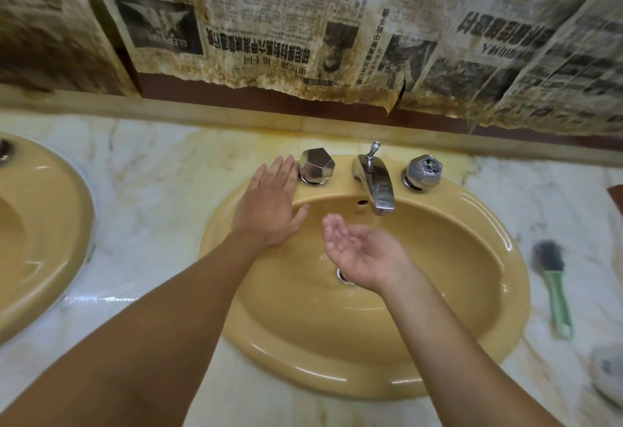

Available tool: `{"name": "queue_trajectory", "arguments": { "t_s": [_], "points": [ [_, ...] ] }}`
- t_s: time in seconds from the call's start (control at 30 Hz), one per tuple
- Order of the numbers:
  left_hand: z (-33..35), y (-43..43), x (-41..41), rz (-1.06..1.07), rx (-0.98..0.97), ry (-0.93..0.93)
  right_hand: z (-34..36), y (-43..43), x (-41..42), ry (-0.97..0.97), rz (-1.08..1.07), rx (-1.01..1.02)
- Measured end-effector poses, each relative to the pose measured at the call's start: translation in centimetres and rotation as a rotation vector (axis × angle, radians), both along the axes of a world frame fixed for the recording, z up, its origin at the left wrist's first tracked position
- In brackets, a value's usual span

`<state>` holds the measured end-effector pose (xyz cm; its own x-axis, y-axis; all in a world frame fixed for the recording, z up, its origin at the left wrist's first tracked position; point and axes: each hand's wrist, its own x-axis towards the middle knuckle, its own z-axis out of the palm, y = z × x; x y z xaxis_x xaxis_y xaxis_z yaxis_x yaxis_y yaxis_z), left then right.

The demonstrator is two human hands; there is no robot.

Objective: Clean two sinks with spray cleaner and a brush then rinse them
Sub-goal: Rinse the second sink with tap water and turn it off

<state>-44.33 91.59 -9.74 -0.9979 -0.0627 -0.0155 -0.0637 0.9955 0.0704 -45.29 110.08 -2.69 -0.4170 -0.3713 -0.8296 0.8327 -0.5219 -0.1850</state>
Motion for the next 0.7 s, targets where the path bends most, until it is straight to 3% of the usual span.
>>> {"name": "queue_trajectory", "arguments": {
  "t_s": [0.1,0.2,0.27,0.3,0.37,0.43,0.53,0.6,0.7],
  "points": [
    [0.1,-0.1,0.0,-0.014,-0.018,-0.040,3.2,-3.0,0.0,0.277,0.313,0.050],
    [0.0,-0.2,0.2,-0.023,0.042,-0.043,5.2,-5.3,-0.5,0.743,0.617,0.403],
    [0.0,-0.2,0.2,-0.018,0.042,-0.037,5.4,-5.2,-0.7,0.936,0.662,0.629],
    [0.1,-0.1,0.2,-0.010,0.036,-0.035,4.7,-4.5,-1.0,0.928,0.624,0.698],
    [0.2,0.0,0.1,0.000,0.026,-0.030,2.4,-2.3,-1.3,0.718,0.564,0.691],
    [0.2,0.1,0.1,0.000,0.011,-0.021,-0.1,0.0,-0.6,0.398,0.513,0.516],
    [0.1,0.1,0.1,-0.015,-0.020,-0.020,-2.2,2.8,-1.2,0.061,0.100,0.210],
    [-0.1,0.2,0.1,-0.023,-0.039,-0.020,-2.3,3.8,-2.2,0.018,-0.132,0.069],
    [-0.3,0.1,0.1,-0.028,-0.065,-0.015,-1.7,4.1,-3.4,0.047,-0.202,-0.009]
  ]
}}
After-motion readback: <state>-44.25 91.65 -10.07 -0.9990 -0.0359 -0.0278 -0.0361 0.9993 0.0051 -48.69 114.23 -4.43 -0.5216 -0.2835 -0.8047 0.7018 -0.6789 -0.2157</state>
